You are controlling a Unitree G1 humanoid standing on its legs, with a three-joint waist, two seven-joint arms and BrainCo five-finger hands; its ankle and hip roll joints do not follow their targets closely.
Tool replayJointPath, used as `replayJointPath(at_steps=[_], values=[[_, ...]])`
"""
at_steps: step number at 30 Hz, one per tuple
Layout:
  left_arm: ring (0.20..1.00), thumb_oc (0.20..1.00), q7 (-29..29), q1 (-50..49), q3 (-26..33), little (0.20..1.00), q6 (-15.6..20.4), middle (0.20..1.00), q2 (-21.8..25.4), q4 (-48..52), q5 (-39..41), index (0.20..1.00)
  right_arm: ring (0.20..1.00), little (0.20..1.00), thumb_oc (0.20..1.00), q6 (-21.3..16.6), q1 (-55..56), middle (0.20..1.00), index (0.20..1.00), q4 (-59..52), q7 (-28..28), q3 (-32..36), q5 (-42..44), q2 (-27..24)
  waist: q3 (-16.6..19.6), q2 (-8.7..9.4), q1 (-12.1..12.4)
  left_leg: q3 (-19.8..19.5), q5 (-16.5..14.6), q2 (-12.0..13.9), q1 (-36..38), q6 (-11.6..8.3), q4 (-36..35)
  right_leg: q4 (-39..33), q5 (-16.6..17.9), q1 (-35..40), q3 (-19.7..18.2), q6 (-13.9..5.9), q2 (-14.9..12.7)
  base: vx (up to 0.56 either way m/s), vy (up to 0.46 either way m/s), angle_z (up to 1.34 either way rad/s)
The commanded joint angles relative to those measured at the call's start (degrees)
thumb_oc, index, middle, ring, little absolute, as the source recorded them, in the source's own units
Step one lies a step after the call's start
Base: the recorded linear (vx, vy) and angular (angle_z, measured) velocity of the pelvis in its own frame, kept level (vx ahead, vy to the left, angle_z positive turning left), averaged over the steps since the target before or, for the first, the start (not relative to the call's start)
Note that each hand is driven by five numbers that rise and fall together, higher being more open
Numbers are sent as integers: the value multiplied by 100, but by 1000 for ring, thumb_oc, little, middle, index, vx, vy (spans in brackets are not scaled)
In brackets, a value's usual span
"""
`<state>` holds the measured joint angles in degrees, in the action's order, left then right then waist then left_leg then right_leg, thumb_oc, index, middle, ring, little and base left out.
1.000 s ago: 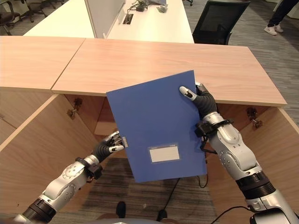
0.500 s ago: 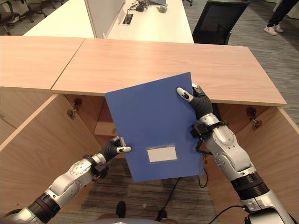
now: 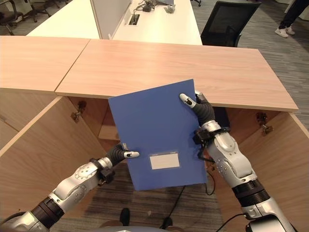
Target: Put the empty folder in the office cabinet
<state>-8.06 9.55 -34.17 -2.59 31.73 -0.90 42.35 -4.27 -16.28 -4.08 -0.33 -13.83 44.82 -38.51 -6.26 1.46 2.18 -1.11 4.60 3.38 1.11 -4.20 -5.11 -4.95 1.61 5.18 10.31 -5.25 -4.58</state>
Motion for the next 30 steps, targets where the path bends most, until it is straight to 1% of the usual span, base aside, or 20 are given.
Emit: replayJointPath(at_steps=[1,9,18,21,22,23,24,30], values=[[1000,1000,-24,576,-181,1000,221,1000,-177,160,132,1000,200,200,200,-271,-562,200,200,-271,33,-131,24,201,201,108,106,331,-352,237,125,-217,11,534,-113,-383,16,-515,-424,0,0,0],[1000,1000,147,629,-79,1000,273,1000,-445,21,166,1000,200,200,200,-215,-469,200,200,-233,52,-222,-90,484,209,112,104,325,-359,231,142,-208,11,527,-113,-363,9,-506,-427,0,0,0],[1000,1000,274,559,-38,1000,231,1000,-812,-277,271,1000,200,200,200,-153,-527,200,200,-231,89,-440,-162,872,218,118,114,327,-352,229,161,-201,11,536,-103,-361,21,-488,-420,0,0,0],[1000,1000,289,535,-20,1000,215,1000,-827,-251,265,1000,200,200,200,-121,-472,200,200,-225,100,-437,-191,919,228,120,110,322,-351,236,162,-201,11,528,-102,-359,33,-484,-424,0,0,0],[815,815,293,527,-19,815,213,815,-833,-255,255,815,200,200,200,-113,-451,200,200,-215,101,-438,-202,938,231,124,111,321,-353,235,164,-200,11,528,-104,-361,35,-481,-423,0,0,0],[363,363,289,515,-11,363,210,363,-831,-256,250,363,200,200,200,-114,-444,200,200,-212,103,-434,-206,947,230,128,112,324,-355,237,166,-200,11,524,-102,-359,36,-481,-424,0,0,0],[200,200,291,524,2,200,213,200,-837,-268,241,200,200,200,200,-119,-430,200,200,-198,103,-429,-209,957,230,130,113,321,-353,238,163,-201,11,521,-102,-353,35,-480,-421,0,0,0],[200,200,333,403,135,200,233,200,-882,-282,130,200,200,200,200,-120,-379,200,200,-166,81,-343,-273,1014,239,136,135,338,-356,228,161,-207,11,481,-85,-328,51,-476,-409,0,0,0]])
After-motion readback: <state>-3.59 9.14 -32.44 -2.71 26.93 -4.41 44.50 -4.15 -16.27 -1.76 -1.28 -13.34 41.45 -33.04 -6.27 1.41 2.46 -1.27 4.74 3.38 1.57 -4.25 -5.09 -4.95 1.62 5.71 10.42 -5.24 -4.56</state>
